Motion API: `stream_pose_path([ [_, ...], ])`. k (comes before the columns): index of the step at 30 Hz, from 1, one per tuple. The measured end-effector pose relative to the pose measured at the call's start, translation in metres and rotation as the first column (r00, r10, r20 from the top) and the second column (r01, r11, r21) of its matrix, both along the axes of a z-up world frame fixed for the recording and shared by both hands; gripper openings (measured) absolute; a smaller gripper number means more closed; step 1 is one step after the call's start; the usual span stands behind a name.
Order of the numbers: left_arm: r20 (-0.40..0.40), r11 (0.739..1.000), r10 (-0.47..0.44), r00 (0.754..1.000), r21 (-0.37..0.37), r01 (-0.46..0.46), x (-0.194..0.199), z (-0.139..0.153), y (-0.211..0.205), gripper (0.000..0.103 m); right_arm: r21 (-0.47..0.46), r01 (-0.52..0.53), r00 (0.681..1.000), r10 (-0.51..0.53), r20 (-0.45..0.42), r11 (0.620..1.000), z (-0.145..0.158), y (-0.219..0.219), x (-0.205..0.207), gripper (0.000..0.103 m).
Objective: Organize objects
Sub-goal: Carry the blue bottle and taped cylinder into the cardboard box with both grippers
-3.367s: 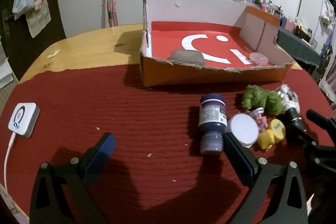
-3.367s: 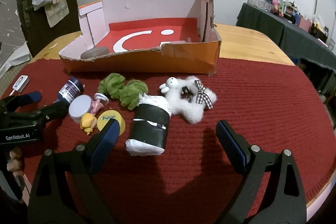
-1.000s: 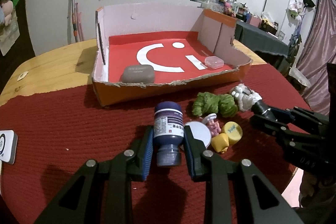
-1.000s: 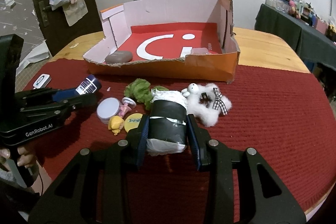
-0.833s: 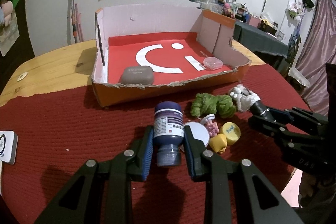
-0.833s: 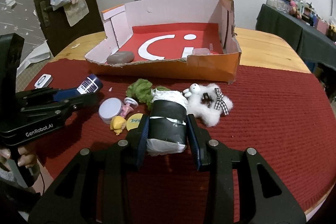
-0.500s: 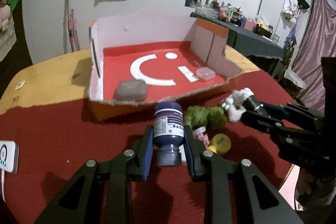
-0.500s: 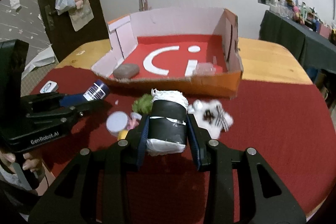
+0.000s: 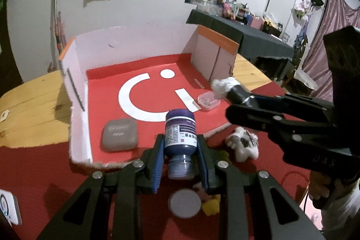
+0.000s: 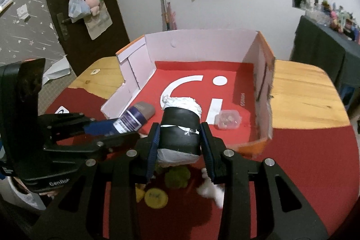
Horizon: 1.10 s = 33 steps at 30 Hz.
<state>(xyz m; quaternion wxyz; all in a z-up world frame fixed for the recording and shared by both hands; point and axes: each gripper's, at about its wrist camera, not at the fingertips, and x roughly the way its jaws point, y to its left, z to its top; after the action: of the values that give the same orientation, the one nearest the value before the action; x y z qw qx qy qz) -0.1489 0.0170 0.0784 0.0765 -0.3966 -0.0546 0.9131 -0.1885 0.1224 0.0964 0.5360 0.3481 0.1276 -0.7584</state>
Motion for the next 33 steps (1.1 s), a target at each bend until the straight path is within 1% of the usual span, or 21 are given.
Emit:
stream_pose_path([
  [6, 0.082, 0.999, -0.018, 0.996, 0.032, 0.016, -0.033, -0.008, -0.006, 0.029, 0.080, -0.038, 0.998, 0.034, 0.045, 0.996, -0.012, -0.026, -0.024, 0.034],
  [15, 0.158, 0.999, -0.017, 0.987, 0.031, 0.012, -0.062, -0.025, -0.012, 0.029, 0.167, -0.071, 0.989, 0.048, 0.139, 0.983, -0.043, -0.045, -0.051, 0.034],
  [22, 0.195, 0.999, -0.019, 0.981, 0.037, 0.012, -0.072, -0.036, -0.015, 0.029, 0.204, -0.099, 0.988, 0.073, 0.133, 0.974, -0.051, -0.054, -0.052, 0.034],
  [29, 0.215, 0.999, -0.028, 0.976, 0.031, 0.021, -0.076, -0.041, -0.016, 0.029, 0.243, -0.116, 0.988, 0.087, 0.126, 0.963, -0.056, -0.060, -0.052, 0.034],
  [33, 0.227, 0.999, -0.035, 0.973, 0.029, 0.029, -0.079, -0.043, -0.015, 0.029, 0.260, -0.127, 0.986, 0.094, 0.135, 0.957, -0.059, -0.065, -0.053, 0.034],
])
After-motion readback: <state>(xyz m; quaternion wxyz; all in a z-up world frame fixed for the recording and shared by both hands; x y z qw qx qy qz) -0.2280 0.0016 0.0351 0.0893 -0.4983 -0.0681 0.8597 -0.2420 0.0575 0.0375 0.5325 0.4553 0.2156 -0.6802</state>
